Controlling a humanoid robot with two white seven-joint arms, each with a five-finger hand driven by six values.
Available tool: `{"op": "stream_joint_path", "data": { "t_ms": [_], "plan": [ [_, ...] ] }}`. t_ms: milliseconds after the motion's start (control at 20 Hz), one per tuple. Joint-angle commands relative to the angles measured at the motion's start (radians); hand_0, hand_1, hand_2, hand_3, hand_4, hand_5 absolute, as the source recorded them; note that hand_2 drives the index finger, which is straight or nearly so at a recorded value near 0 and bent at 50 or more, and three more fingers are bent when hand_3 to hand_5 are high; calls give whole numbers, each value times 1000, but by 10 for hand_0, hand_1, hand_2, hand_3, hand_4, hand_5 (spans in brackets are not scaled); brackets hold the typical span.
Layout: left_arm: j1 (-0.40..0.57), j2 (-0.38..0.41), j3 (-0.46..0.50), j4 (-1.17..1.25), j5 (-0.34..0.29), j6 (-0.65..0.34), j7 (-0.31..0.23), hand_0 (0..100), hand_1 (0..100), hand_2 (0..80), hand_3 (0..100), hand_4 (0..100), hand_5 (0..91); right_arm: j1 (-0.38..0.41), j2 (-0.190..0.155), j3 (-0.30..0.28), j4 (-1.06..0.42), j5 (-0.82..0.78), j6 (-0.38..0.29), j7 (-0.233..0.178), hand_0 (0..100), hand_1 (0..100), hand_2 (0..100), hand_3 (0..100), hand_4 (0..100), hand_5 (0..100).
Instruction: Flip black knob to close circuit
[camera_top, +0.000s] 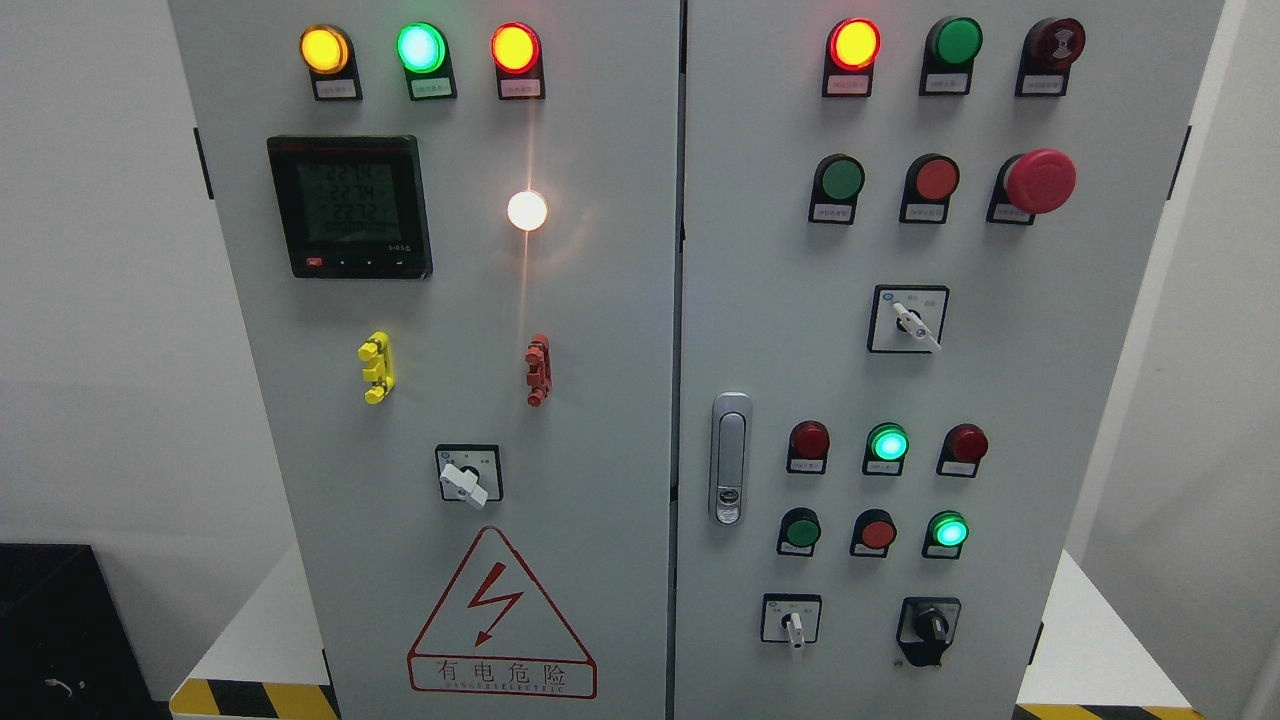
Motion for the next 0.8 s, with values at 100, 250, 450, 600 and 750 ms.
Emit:
{"op": "stream_joint_path", "data": {
  "t_ms": [100, 250, 450, 600, 750],
  "plan": [
    [0, 0, 0, -1, 0, -1, -2, 120, 556, 0, 0, 0, 0, -28, -5, 31, -302, 233, 91, -56, 0, 68, 339, 410, 356, 63],
    [0, 0, 0, 1, 0, -1, -2, 120, 556, 0, 0, 0, 0, -28, -5, 19, -400, 363, 117, -83, 0, 58, 400, 490, 429, 163],
    [0, 0, 0, 1, 0, -1, -2, 120, 556, 0, 0, 0, 0, -28, -3, -12, -522, 463, 129, -85, 0, 51, 474, 607, 525, 357],
    [0, 0, -1, -1, 0, -1, -2, 120, 556, 0, 0, 0, 0, -22, 5, -41, -607, 570, 131, -97, 0, 51, 504, 682, 576, 457],
    [0, 0, -1, -1, 0, -1, -2, 120, 556, 0, 0, 0, 0, -14, 8, -76, -710, 695, 131, -102, 0, 45, 541, 754, 632, 524]
  ]
}}
